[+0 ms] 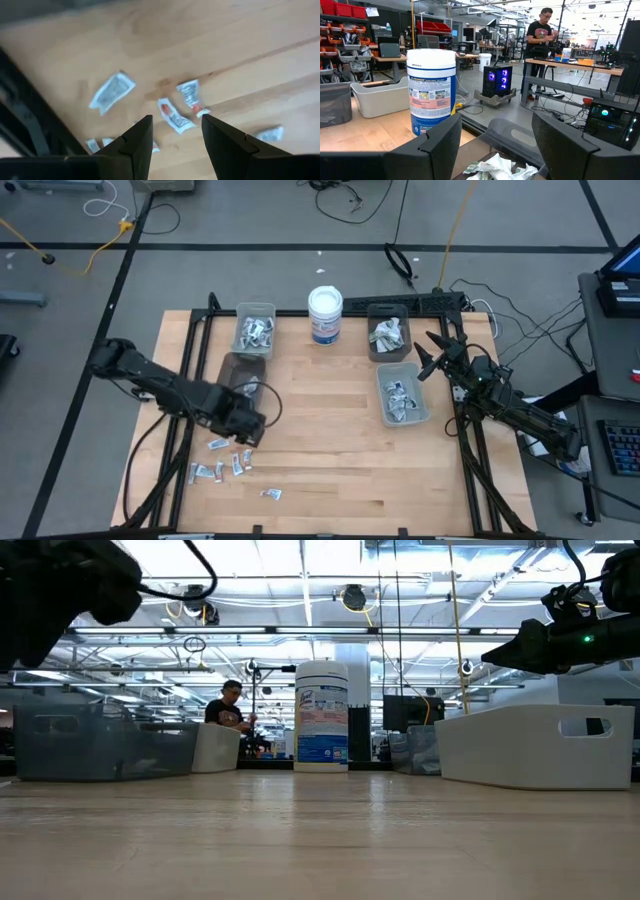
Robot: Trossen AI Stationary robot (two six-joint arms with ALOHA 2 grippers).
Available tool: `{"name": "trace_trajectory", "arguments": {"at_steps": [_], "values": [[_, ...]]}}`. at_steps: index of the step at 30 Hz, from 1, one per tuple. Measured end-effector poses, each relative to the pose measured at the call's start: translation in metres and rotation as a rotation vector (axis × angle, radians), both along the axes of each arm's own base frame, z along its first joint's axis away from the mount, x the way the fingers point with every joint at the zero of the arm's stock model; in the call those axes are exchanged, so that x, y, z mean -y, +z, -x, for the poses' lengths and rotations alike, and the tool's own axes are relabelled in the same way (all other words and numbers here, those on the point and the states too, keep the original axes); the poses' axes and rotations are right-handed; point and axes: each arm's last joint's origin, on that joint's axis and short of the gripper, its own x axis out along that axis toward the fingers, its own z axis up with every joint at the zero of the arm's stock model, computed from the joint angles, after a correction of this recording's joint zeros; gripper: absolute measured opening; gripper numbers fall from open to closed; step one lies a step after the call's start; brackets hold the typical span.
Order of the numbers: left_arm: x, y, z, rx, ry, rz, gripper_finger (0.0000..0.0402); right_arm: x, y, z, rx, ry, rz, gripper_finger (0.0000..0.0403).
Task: Pick & Place First Aid Supplies
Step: Put the orange ointment pack into the left black bin
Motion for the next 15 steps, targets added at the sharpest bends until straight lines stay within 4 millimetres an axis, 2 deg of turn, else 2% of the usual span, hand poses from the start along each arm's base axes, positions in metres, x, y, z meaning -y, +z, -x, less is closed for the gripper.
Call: {"name": "trace_trajectory", "arguments": {"at_steps": [8, 15], "values": [[0.028, -0.02, -0.012, -0.012, 0.124, -0.019, 0.0175, 0.0, 0.0, 0.0, 0.0, 0.0, 0.0, 0.0238], [0.051, -0.049, -0.028, -0.003, 0.168, -0.033, 0.0175, 0.0, 0.0, 0.0, 0.0, 0.0, 0.0, 0.0238]]}}
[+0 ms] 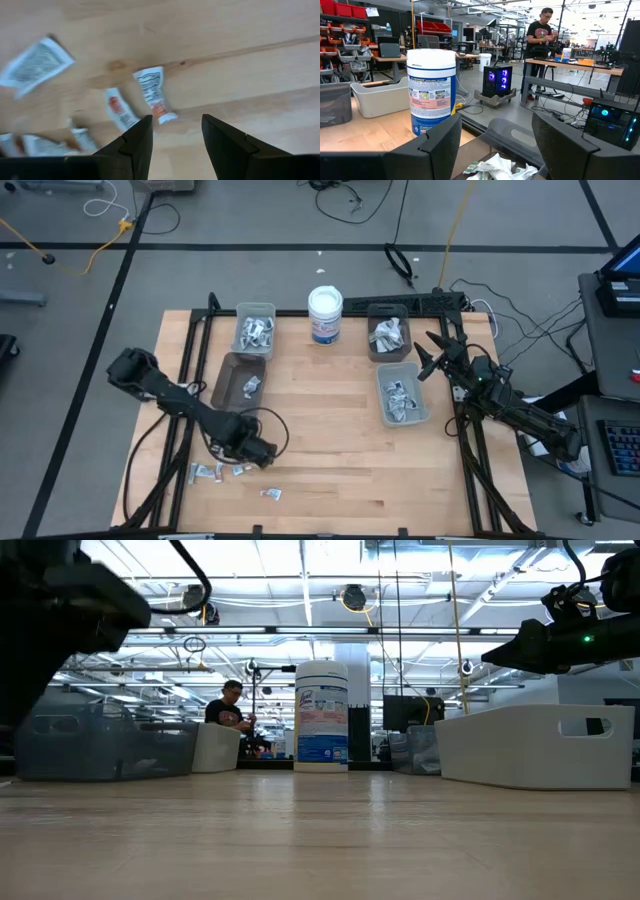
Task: Pick & Place First Aid Supplies
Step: Put the orange ointment pack into the left black bin
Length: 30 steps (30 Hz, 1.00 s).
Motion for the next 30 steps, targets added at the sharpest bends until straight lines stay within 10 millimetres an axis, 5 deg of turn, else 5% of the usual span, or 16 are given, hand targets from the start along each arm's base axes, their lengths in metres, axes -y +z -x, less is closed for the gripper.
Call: {"name": "trace_trajectory", "arguments": {"at_steps": [11, 18, 30], "values": [[0.008, -0.039, -0.008, -0.117, 0.046, -0.087, 0.0175, 0.0, 0.0, 0.0, 0.0, 0.0, 0.0, 0.0238], [0.007, -0.045, -0.01, -0.117, 0.044, -0.127, 0.0171, 0.0, 0.0, 0.0, 0.001, 0.0, 0.0, 0.0238], [0.007, -0.045, -0.015, -0.084, -0.038, -0.084, 0.001, 0.0, 0.0, 0.0, 0.001, 0.0, 0.0, 0.0238]]}}
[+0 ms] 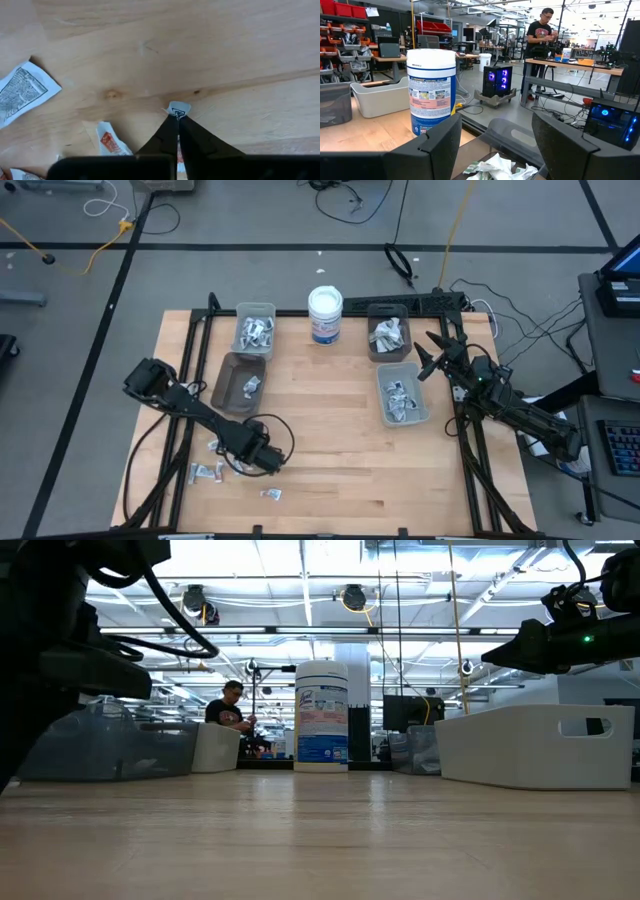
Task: Pick & Place First Aid Supplies
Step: Put the orange ointment pack into the left black bin
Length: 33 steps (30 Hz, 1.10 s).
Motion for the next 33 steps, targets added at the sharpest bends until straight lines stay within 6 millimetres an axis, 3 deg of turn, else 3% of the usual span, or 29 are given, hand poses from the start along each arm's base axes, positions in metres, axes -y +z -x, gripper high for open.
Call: {"name": "trace_trajectory", "arguments": {"at_steps": [8, 19, 27, 33], "values": [[-0.005, 0.005, -0.003, 0.023, -0.055, 0.011, 0.0004, 0.0, 0.0, 0.0, 0.0, 0.0, 0.0, 0.0238], [-0.026, 0.073, 0.001, 0.067, -0.226, 0.01, 0.0002, 0.0, 0.0, 0.0, -0.001, 0.0, 0.0, 0.0238], [-0.056, 0.106, 0.022, 0.086, -0.272, -0.048, 0.0001, 0.0, 0.0, 0.0, 0.0, 0.0, 0.0, 0.0238], [-0.099, 0.12, 0.03, 0.043, -0.254, -0.087, 0.0001, 0.0, 0.0, 0.0, 0.0, 0.0, 0.0, 0.0238]]}}
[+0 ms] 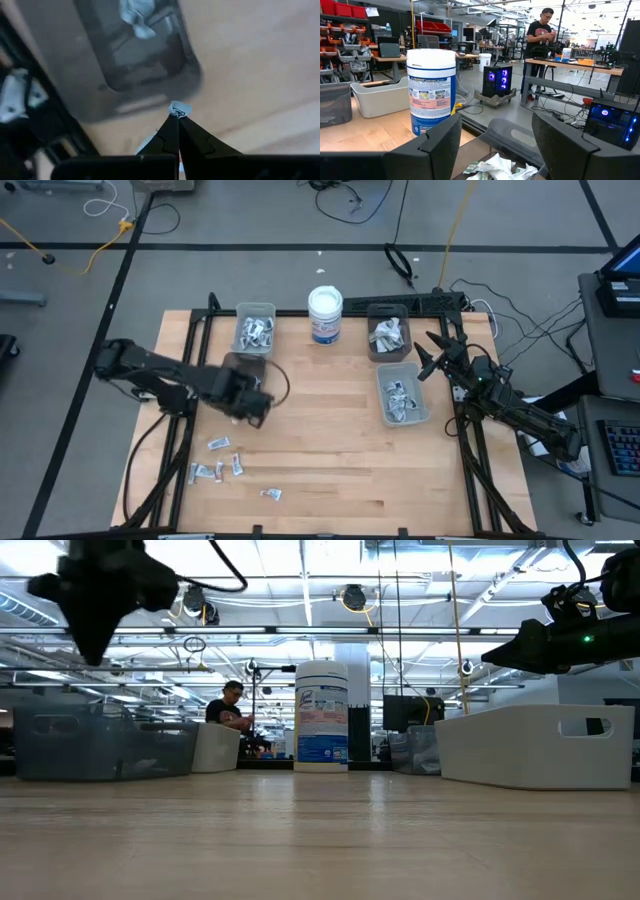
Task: Pick & Place First Aid Supplies
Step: Put the orange ointment pack into the left black bin
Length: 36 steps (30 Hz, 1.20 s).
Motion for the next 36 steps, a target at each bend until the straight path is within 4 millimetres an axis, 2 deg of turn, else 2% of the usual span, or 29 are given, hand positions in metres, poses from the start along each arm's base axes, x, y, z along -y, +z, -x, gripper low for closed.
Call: {"name": "trace_trajectory", "arguments": {"at_steps": [9, 14, 19, 27, 33, 36], "values": [[-0.07, 0.001, 0.0, -0.024, 0.028, -0.028, 0.0, 0.0, 0.0, 0.0, 0.0, 0.0, 0.0, 0.0238], [-0.094, -0.006, 0.006, -0.057, 0.043, -0.096, 0.0, 0.0, 0.0, 0.0, 0.0, 0.0, 0.0, 0.0238], [-0.103, -0.031, 0.009, -0.071, 0.028, -0.113, 0.0, 0.0, 0.0, 0.0, 0.0, 0.0, 0.0, 0.0238], [-0.105, -0.075, 0.018, -0.058, 0.021, -0.137, 0.0, 0.0, 0.0, 0.0, 0.0, 0.0, 0.0, 0.0238], [-0.106, -0.082, 0.021, -0.053, 0.055, -0.14, 0.0002, 0.0, 0.0, 0.0, 0.0, 0.0, 0.0, 0.0238], [-0.106, -0.082, 0.02, -0.046, 0.054, -0.142, 0.0018, 0.0, 0.0, 0.0, 0.0, 0.0, 0.0, 0.0238]]}}
